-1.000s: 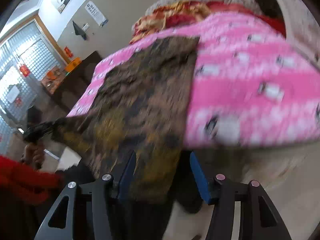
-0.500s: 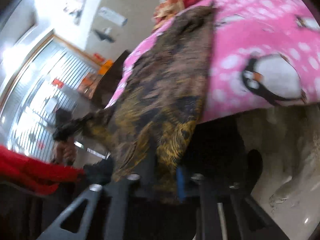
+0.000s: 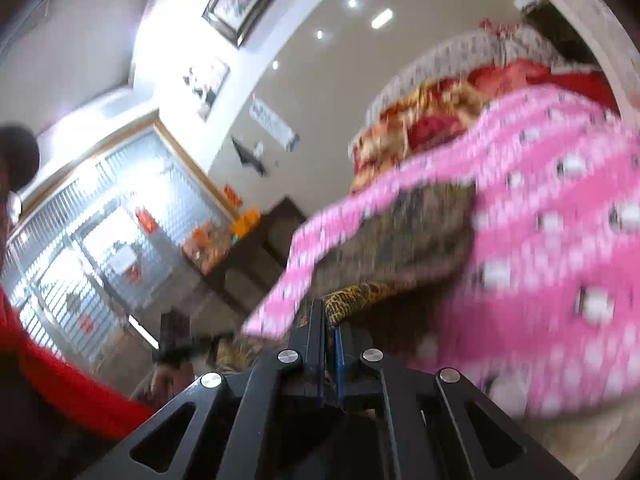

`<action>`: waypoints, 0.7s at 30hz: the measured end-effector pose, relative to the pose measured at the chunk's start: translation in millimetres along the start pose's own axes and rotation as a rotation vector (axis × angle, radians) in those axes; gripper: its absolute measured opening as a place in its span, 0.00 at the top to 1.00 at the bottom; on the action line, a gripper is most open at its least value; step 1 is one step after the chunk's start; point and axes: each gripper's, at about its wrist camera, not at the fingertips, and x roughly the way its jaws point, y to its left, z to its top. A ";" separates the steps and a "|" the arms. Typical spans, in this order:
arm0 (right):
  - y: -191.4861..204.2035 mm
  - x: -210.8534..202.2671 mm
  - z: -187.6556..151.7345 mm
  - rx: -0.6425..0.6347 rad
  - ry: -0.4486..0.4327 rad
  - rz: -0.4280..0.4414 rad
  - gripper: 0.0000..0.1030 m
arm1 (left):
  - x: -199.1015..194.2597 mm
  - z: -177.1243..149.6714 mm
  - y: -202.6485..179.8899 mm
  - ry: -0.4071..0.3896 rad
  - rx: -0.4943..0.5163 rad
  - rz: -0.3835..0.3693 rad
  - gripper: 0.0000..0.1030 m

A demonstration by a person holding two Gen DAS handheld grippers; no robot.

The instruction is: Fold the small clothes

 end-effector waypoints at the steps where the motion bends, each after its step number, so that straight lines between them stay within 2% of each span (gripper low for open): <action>1: -1.2 6.4 9.5 -0.008 -0.008 -0.012 0.97 | 3.6 10.1 -0.7 -0.015 0.000 0.002 0.96; 7: -32.9 80.7 80.4 -0.007 -0.023 -0.136 0.97 | 34.8 92.3 -5.1 -0.102 0.046 0.055 0.96; 12: -72.8 163.1 132.2 -0.004 0.034 -0.270 0.97 | 91.0 178.6 16.0 -0.092 0.041 0.115 0.96; 13: -82.2 180.2 137.9 -0.003 0.054 -0.292 0.97 | 108.1 196.6 23.0 -0.079 0.043 0.133 0.96; 16: -111.7 227.2 151.0 0.017 0.115 -0.367 0.97 | 151.9 224.3 44.7 -0.037 0.048 0.200 0.96; 21: -162.6 290.0 152.9 0.051 0.233 -0.502 0.97 | 229.3 220.1 104.0 0.130 -0.051 0.327 0.96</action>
